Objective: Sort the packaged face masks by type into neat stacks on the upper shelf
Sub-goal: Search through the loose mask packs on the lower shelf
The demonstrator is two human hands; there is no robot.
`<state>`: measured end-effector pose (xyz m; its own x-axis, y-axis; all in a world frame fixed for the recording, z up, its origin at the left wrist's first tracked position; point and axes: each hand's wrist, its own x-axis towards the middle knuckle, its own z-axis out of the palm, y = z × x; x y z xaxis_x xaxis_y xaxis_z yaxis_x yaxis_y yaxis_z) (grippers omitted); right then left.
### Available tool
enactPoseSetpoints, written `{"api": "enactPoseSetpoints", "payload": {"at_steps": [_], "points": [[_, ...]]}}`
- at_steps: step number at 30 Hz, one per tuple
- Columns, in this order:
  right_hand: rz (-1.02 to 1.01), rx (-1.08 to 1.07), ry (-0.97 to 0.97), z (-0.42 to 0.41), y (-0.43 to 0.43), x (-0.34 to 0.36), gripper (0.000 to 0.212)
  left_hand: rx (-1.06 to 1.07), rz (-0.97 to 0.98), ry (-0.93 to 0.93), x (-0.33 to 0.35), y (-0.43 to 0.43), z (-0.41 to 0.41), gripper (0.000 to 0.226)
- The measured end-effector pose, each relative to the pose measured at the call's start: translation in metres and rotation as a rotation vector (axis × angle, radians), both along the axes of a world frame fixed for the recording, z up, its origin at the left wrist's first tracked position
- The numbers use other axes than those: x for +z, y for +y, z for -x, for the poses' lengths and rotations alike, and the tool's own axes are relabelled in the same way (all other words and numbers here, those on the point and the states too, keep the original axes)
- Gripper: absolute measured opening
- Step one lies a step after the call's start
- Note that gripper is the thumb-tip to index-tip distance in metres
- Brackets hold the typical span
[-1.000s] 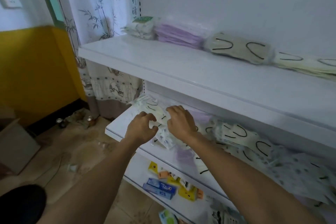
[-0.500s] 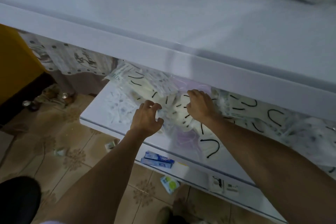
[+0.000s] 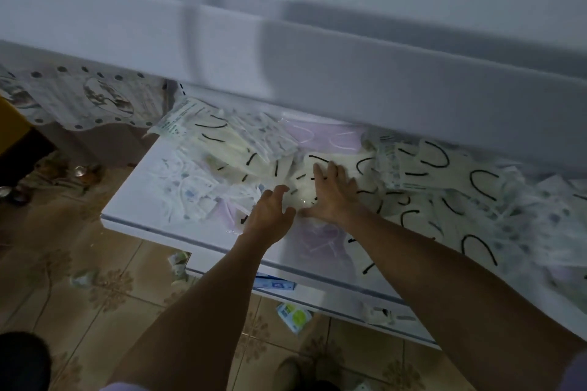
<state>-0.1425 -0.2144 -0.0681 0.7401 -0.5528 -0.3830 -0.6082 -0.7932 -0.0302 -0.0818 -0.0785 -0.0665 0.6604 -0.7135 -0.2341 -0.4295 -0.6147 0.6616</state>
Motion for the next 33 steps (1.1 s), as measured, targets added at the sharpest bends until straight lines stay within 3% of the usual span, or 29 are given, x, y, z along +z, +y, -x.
{"api": "enactPoseSetpoints", "payload": {"at_steps": [3,6,9,14,17,19,21,24,28,33], "points": [[0.045,0.002,0.001,-0.004,0.001,-0.003,0.091,0.034,0.017,-0.012,-0.01,0.001,0.008,0.049],[0.049,0.005,-0.179,0.0,-0.006,0.003,0.05,0.046,0.045,-0.036,-0.013,0.001,0.013,0.047],[-0.03,-0.036,-0.326,0.007,-0.011,0.015,0.038,0.121,0.16,0.075,-0.007,-0.004,0.016,0.042],[-0.073,0.064,-0.414,0.019,0.003,0.021,0.045,0.258,0.271,0.329,0.019,-0.024,0.021,0.039],[-0.299,0.142,-0.332,0.029,0.013,0.014,0.093,0.394,0.279,0.301,0.029,-0.037,0.018,0.05],[-0.141,0.159,-0.202,0.036,0.011,0.009,0.113,0.498,0.284,0.269,0.032,-0.038,0.013,0.052],[0.043,0.137,-0.113,0.044,0.004,0.005,0.117,0.588,0.277,0.244,0.032,-0.033,0.007,0.048],[0.126,0.209,-0.043,0.048,-0.005,0.003,0.098,0.697,0.232,0.173,0.028,-0.016,0.0,0.043],[0.127,0.245,-0.192,0.039,-0.003,0.009,0.045,0.754,0.239,0.129,0.021,0.009,-0.002,0.041],[0.156,0.113,-0.28,0.04,-0.008,0.014,0.023,0.868,0.198,0.041,0.025,0.03,0.004,0.035]]}}
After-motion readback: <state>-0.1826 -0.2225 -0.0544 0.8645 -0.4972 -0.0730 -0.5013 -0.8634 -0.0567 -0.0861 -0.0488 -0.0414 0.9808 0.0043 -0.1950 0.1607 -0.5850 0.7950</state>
